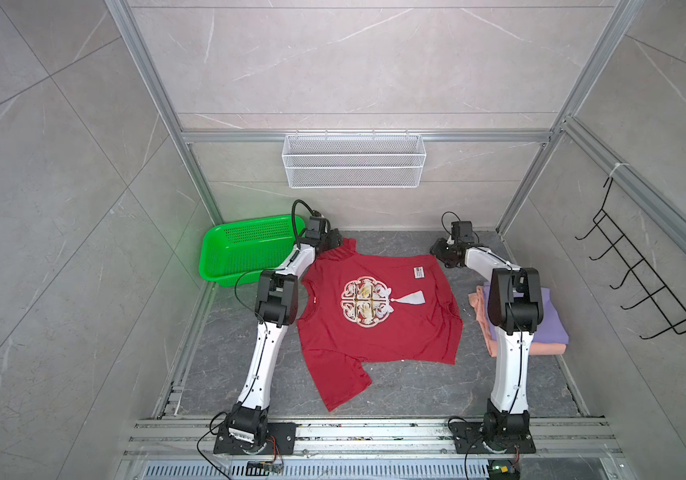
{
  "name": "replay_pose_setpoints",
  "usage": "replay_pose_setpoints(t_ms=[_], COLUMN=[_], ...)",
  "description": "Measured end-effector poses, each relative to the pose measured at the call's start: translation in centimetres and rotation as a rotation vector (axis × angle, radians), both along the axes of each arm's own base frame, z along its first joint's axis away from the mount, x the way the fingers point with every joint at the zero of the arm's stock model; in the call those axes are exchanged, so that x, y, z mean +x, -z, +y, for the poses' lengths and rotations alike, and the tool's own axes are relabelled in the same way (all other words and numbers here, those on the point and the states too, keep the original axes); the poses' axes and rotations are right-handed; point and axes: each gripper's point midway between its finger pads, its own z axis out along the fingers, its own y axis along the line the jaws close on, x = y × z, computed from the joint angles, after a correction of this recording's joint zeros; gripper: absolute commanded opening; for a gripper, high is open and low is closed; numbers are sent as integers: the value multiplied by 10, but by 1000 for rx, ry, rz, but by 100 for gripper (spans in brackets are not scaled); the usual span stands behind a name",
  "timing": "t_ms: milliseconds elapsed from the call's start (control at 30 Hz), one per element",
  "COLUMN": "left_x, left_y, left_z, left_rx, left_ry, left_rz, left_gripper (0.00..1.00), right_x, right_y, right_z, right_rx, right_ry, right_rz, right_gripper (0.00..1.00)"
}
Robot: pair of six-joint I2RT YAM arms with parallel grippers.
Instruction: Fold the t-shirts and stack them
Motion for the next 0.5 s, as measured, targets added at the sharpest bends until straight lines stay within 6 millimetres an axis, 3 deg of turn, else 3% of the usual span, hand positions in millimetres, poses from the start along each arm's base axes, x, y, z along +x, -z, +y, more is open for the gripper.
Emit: replay_pose_setpoints(t_ms=[200,500], left_x=[3,20], left_y=[-4,-37], left_z=[10,13], left_rx=[83,102], left_ry=[-14,-39], left_rz=[-20,-107], left_gripper=[74,74], right_x=[-5,-9], right_y=[2,5], right_z=[-3,-1], right_rx=[-18,1], right_ry=[10,13], right_rz=[27,49], right_gripper=[56,56])
